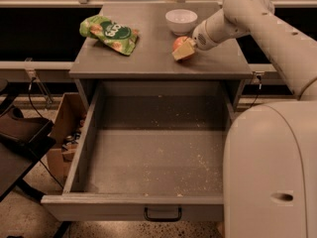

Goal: Pick apple from top drawer and place on counter

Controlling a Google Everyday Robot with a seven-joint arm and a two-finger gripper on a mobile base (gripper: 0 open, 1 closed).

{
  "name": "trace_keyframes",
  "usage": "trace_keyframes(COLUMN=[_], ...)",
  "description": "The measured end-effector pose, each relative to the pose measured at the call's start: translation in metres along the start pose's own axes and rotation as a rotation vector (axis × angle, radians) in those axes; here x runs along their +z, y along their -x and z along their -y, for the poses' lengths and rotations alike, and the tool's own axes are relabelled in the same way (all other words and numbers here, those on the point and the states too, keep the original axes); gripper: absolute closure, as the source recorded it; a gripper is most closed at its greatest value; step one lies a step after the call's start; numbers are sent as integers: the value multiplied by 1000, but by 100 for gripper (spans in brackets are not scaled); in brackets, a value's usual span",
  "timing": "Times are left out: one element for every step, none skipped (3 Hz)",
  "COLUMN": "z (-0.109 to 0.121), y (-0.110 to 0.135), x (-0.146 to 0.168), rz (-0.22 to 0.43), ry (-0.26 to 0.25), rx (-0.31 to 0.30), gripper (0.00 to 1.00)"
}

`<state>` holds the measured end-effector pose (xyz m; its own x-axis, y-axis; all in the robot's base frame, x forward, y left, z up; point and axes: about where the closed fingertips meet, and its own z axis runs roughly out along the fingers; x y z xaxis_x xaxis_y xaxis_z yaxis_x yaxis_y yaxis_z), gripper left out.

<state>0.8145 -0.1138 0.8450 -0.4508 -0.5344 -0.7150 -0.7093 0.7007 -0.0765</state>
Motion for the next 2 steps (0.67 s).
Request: trace_keyframes(z=[0,1], y=[0,2], x=[0,0], rz=[0,10], ry=[0,13], rx=[0,-7], gripper=[29,7])
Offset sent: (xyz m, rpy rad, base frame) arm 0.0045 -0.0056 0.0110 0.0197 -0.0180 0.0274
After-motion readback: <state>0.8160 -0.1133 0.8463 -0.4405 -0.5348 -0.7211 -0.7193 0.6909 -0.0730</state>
